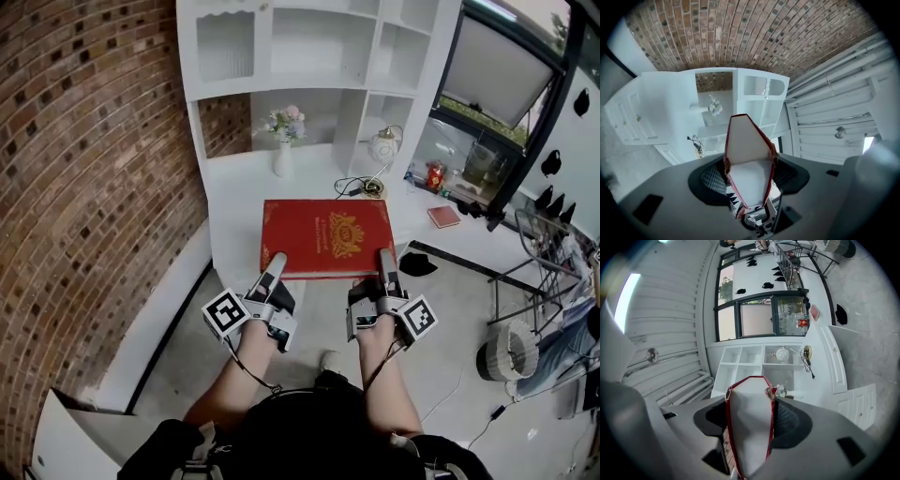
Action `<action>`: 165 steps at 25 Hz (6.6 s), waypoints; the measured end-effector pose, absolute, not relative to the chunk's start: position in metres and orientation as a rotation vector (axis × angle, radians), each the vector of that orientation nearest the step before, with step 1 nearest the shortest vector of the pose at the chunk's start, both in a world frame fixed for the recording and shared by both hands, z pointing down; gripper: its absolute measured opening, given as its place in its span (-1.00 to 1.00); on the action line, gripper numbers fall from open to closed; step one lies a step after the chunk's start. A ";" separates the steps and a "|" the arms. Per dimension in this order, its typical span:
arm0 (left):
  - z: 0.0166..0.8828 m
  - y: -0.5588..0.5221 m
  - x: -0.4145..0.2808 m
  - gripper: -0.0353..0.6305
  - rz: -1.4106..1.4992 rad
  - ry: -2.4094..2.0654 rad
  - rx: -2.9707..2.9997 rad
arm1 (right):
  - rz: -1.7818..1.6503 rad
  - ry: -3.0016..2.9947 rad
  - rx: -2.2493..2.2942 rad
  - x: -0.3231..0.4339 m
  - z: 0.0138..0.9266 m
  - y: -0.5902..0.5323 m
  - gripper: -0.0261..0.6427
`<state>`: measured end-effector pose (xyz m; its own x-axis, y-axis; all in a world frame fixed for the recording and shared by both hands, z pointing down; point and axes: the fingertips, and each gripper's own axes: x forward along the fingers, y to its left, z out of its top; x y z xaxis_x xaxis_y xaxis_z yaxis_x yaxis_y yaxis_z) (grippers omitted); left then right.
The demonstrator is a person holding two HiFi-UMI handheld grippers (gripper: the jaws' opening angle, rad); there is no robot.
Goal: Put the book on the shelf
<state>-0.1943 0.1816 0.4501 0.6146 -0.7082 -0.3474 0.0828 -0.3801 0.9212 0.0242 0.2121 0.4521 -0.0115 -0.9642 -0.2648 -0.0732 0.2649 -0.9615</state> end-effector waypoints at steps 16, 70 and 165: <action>0.449 0.035 -0.131 -0.10 -0.908 -0.535 1.813 | -0.960 1.405 -1.011 0.088 0.448 0.058 -0.15; 0.301 -0.315 -0.047 -0.09 -1.119 -0.717 2.028 | -0.950 1.617 -0.710 0.168 0.311 -0.355 -0.15; 0.245 -0.408 -0.075 -0.85 -0.247 -2.028 2.663 | 0.219 2.309 -1.546 0.106 0.238 -0.435 -0.88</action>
<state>-0.0749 -0.4081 0.2454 0.2673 -0.9321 -0.2443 -0.9635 -0.2551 -0.0811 0.1064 -0.4352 0.2379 -0.3416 -0.8631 -0.3720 -0.9176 0.3918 -0.0665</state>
